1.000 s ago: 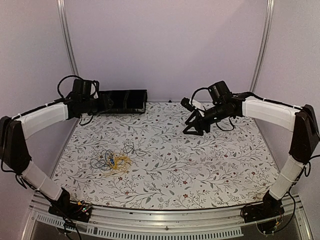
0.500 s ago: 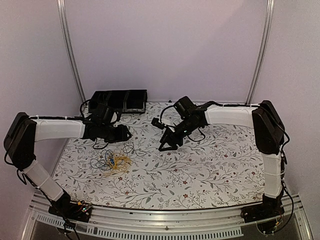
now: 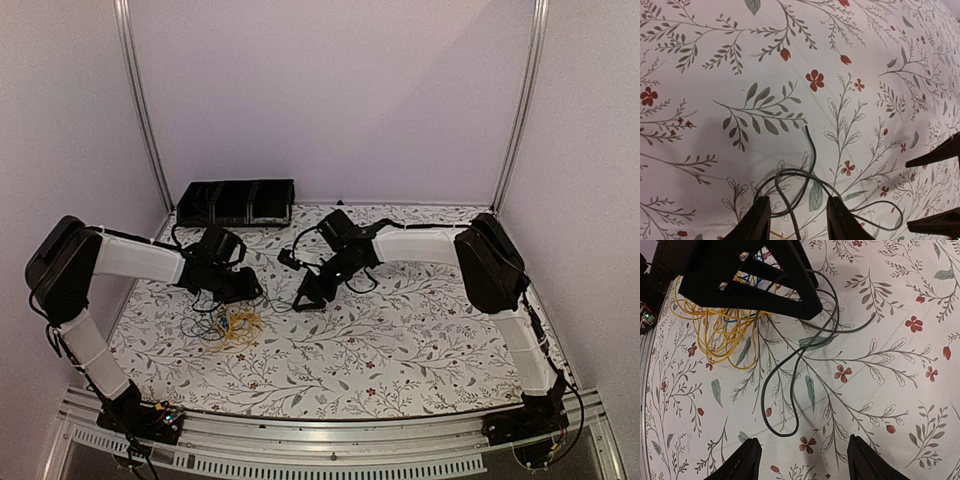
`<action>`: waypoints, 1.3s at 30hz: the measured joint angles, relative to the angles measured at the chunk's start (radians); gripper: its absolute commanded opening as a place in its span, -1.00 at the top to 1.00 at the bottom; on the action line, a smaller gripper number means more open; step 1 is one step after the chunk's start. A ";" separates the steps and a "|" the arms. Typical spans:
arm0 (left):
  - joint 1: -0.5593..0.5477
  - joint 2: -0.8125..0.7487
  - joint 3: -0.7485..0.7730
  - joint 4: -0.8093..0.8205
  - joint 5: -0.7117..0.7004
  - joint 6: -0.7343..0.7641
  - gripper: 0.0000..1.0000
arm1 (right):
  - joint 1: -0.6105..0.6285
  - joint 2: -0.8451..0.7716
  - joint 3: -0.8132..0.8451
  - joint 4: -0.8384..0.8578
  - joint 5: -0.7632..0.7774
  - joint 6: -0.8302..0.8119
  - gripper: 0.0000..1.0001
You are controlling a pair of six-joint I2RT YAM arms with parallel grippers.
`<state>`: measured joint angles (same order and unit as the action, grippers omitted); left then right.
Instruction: Untangle the cables
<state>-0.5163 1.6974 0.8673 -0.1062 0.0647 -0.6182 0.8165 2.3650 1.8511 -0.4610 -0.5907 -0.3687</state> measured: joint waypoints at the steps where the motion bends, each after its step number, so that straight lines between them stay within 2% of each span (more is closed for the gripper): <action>1: 0.000 0.008 0.000 -0.001 0.003 0.000 0.17 | 0.001 0.014 0.011 0.001 0.002 0.002 -0.25; 4: 0.000 0.020 0.000 -0.003 0.014 0.000 0.17 | 0.004 0.060 0.051 0.010 0.002 0.006 -0.17; 6: 0.000 0.020 0.000 -0.002 0.022 0.000 0.17 | 0.009 0.081 0.068 0.015 -0.003 0.007 0.02; 8: 0.000 0.020 -0.005 0.001 0.030 0.001 0.17 | 0.014 0.094 0.075 0.022 -0.009 0.006 0.31; 11: 0.000 0.020 -0.020 0.004 0.037 0.001 0.18 | 0.022 0.098 0.079 0.026 -0.014 0.010 0.91; 12: 0.000 0.020 -0.024 0.004 0.040 0.001 0.18 | 0.023 0.099 0.085 0.027 -0.016 0.013 1.00; 18: 0.000 0.020 -0.051 0.032 0.061 0.001 0.20 | 0.012 0.095 0.101 0.039 -0.016 0.016 1.00; 22: 0.000 0.022 -0.074 0.076 0.070 0.005 0.13 | -0.033 0.045 0.080 0.019 -0.008 0.014 1.00; 29: 0.000 0.018 -0.146 0.207 0.082 0.021 0.26 | -0.203 -0.229 0.074 -0.010 0.014 0.011 1.00; 33: 0.000 0.018 -0.187 0.289 0.082 0.022 0.27 | -0.291 -0.378 0.125 -0.013 0.042 0.010 1.00; 39: 0.000 0.034 -0.206 0.367 0.087 0.004 0.20 | -0.331 -0.492 0.191 -0.038 0.069 -0.016 1.00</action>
<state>-0.5167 1.7317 0.6609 0.2611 0.1520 -0.6144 0.4858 1.8729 2.0422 -0.4988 -0.5217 -0.3847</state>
